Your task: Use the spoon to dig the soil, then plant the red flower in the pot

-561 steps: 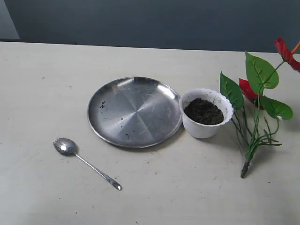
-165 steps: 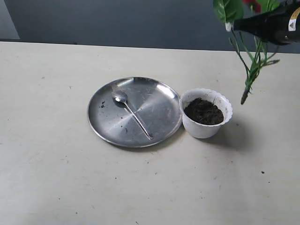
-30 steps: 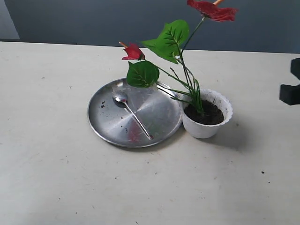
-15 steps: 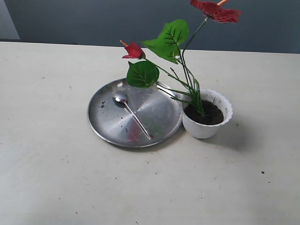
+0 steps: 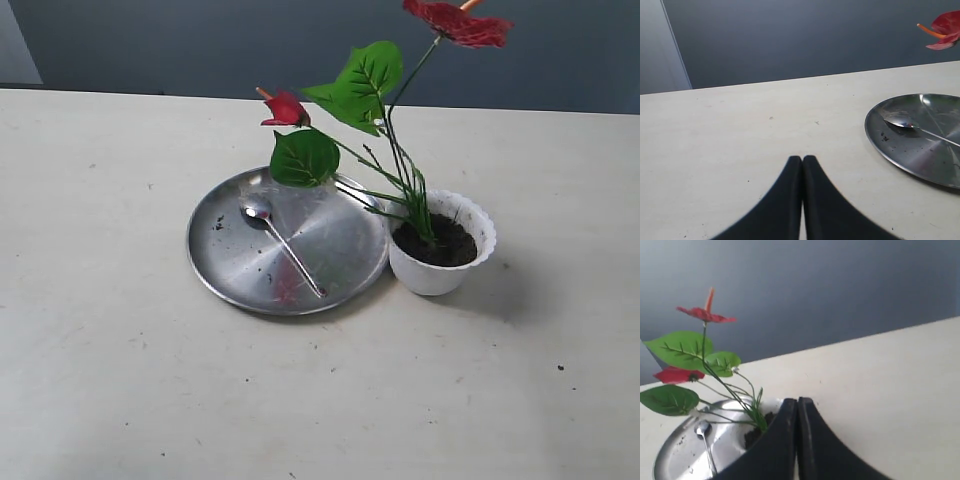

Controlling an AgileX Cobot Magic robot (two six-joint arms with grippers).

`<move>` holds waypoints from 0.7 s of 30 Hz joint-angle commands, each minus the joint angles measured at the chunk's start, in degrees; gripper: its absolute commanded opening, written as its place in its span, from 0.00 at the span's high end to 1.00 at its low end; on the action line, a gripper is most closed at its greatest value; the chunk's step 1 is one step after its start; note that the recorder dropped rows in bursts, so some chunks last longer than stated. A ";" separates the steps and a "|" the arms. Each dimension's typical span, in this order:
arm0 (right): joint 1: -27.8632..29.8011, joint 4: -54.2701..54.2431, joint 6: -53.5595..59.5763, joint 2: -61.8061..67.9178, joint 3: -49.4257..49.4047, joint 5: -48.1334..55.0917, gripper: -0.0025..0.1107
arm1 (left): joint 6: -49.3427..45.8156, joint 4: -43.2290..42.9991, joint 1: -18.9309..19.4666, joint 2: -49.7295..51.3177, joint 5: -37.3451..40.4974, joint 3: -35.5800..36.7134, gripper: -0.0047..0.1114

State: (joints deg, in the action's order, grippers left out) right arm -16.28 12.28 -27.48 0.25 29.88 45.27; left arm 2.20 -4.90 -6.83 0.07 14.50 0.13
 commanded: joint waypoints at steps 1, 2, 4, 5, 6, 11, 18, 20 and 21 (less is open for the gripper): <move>0.20 1.92 4.58 -0.25 -5.94 -11.43 0.98 | 0.25 0.09 -0.31 -0.07 -0.78 -0.13 0.95; 0.30 2.56 4.97 -0.25 -8.67 -13.11 0.98 | 0.25 0.09 -0.31 -0.07 -0.78 -0.13 0.95; 0.30 3.56 4.97 -0.25 -13.28 -16.67 0.98 | 0.25 0.09 -0.31 -0.07 -0.78 -0.13 0.95; 0.30 4.30 4.97 -0.25 -15.79 -19.75 0.98 | 0.25 0.09 -0.31 -0.07 -0.78 -0.13 0.95; 0.30 4.82 4.97 -0.25 -17.23 -21.65 0.98 | 0.25 0.09 -0.31 -0.07 -0.78 -0.13 0.95; 3.23 6.21 4.97 -0.25 -23.70 -30.00 0.98 | 0.25 0.09 -0.31 -0.07 -0.78 -0.13 0.95; 16.39 5.23 4.97 -0.25 -28.81 -37.12 0.98 | 0.25 0.09 -0.31 -0.07 -0.78 -0.13 0.95; 18.90 5.23 4.97 -0.25 -29.74 -37.25 0.98 | 0.25 0.09 -0.31 -0.07 -0.78 -0.13 0.95; 19.59 5.23 4.97 -0.25 -29.88 -37.11 0.98 | 0.25 0.09 -0.31 -0.07 -0.78 -0.13 0.95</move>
State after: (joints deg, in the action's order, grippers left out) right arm 0.44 17.43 -22.90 0.36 1.03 9.48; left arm 2.20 -4.90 -6.83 0.07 14.50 0.13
